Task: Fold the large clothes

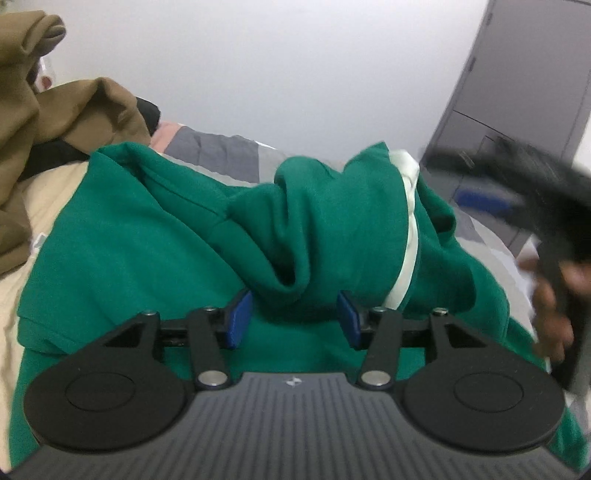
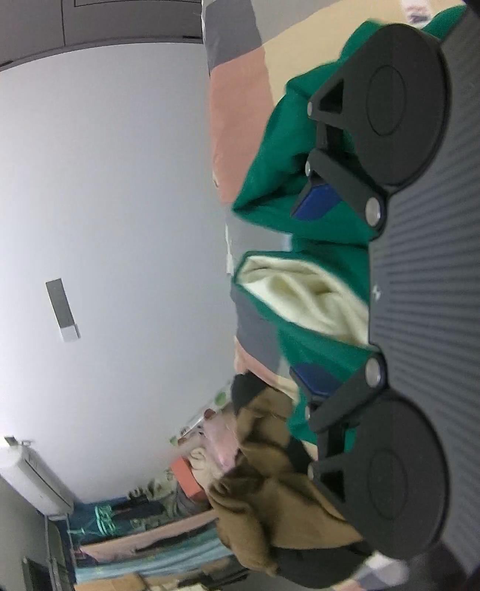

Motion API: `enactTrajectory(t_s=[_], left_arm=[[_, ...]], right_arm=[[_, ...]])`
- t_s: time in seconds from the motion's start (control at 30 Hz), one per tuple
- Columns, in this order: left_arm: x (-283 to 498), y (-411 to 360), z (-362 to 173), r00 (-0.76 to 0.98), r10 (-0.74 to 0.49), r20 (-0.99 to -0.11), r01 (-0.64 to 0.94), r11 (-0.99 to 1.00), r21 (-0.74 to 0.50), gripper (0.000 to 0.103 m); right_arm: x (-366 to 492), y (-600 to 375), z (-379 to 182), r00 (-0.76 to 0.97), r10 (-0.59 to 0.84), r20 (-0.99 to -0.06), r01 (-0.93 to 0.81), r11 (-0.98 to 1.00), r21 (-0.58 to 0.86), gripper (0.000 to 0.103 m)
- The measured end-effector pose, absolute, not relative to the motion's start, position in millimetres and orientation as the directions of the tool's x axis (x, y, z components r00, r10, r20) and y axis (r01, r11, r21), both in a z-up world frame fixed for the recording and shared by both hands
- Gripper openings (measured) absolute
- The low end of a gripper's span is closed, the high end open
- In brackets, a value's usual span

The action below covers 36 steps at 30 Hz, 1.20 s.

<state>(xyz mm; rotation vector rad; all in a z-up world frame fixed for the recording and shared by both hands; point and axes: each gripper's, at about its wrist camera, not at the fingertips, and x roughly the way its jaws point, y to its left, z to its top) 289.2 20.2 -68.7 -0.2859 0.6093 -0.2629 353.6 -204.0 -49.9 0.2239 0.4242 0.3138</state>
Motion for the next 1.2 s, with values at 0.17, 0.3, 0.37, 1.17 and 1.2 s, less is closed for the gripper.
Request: enactTrajectory(t_s=[0.17,0.3,0.37,1.17,1.2], left_arm=[[290,27,-83,0.781,-0.358,-0.511,0.187,0.916,-0.355,0.056],[293,30,-87,0.768,-0.379,-0.516,0.192,0.905,-0.379,0.056],[292,31,-86,0.769,-0.392,-0.504,0.205,0.899,-0.388,0.056],[167,61,-14,0.841,-0.414,-0.349,0.181,0.823,-0.539,0.056],[161,60,-13,0.838,-0.419,-0.349,0.183,0.819,-0.543,0.056]], right_arm=[[407,-180,-57,0.860,0.324,-0.395,-0.221,0.933,0.283,0.085],[440,-165,-73,0.849,0.308,-0.430,-0.179,0.932,0.315,0.085],[449,-158,-80,0.842,0.303,-0.446,-0.173,0.936,0.308,0.085],[196,-166,-42,0.886,0.364,-0.287,-0.339,0.931,0.135,0.030],[184,-166,-48,0.875,0.370,-0.311,-0.344,0.929,0.137,0.031]])
